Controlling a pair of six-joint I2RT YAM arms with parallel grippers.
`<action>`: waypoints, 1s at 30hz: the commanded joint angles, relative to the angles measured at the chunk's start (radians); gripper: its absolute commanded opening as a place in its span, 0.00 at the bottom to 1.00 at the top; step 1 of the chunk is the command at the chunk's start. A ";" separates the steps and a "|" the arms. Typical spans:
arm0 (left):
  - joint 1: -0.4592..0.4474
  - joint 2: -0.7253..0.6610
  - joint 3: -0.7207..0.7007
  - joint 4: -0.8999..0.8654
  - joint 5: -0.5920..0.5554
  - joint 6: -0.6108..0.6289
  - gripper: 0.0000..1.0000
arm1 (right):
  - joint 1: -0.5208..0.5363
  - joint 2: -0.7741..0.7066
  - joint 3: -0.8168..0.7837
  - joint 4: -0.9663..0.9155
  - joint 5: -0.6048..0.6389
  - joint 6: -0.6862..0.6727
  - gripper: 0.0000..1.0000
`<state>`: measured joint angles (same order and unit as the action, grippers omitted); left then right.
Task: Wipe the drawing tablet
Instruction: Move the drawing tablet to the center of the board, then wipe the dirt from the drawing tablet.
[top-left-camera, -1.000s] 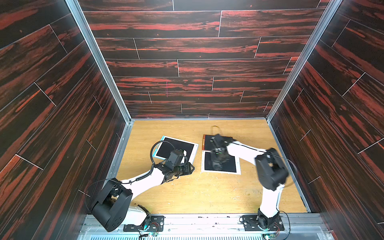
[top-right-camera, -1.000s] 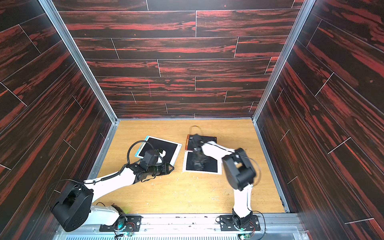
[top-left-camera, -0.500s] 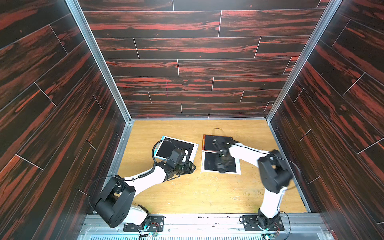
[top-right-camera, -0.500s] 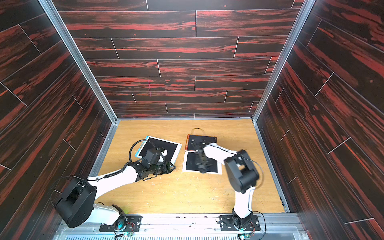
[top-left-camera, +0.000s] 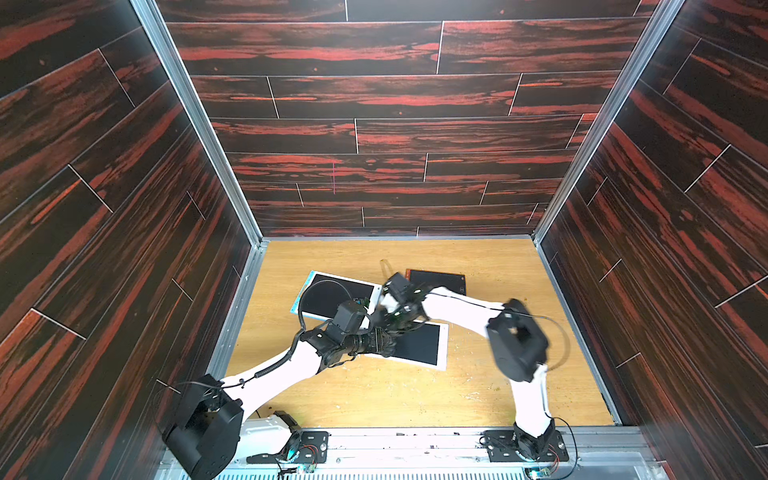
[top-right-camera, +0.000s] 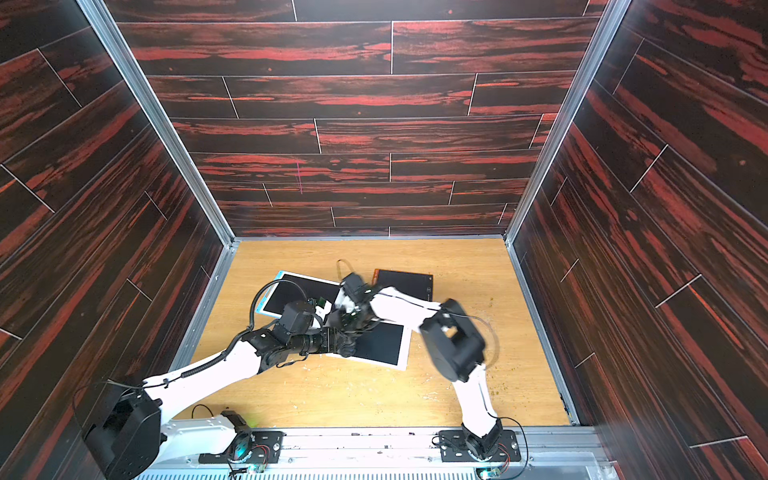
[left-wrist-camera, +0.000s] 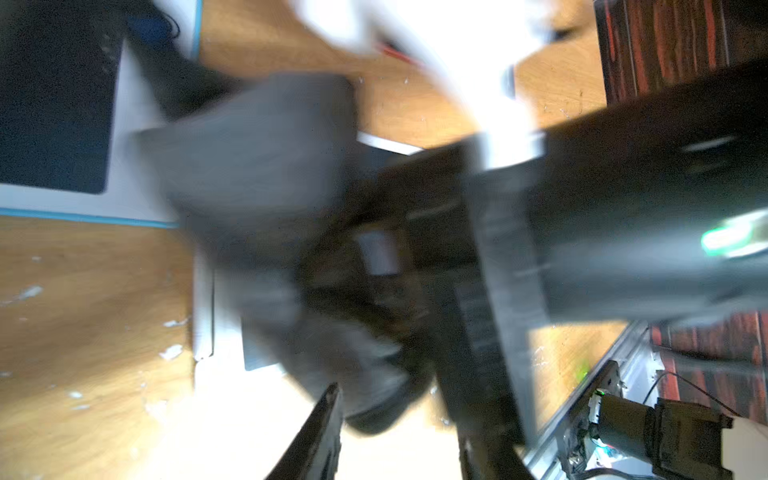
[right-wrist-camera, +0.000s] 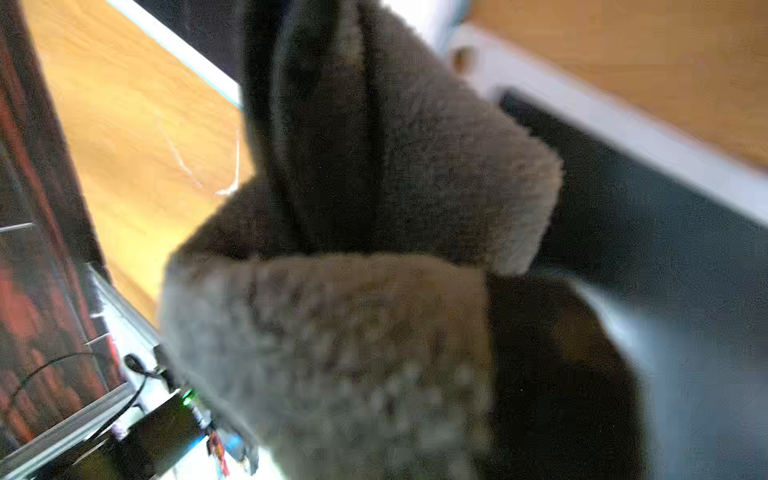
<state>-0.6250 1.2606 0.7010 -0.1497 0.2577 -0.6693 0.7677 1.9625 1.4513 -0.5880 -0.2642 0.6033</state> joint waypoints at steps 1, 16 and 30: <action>0.019 0.002 -0.007 -0.064 -0.074 0.036 0.46 | -0.088 -0.167 -0.096 -0.054 0.035 -0.030 0.00; 0.022 0.228 -0.071 0.051 -0.085 -0.012 0.46 | -0.155 -0.327 -0.394 -0.123 0.363 -0.028 0.00; 0.024 0.289 -0.036 0.041 -0.144 0.017 0.46 | -0.073 -0.235 -0.463 -0.065 0.384 0.032 0.00</action>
<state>-0.5987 1.5253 0.6514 -0.0292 0.1680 -0.6926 0.6853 1.6814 1.0073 -0.6800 0.1287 0.6136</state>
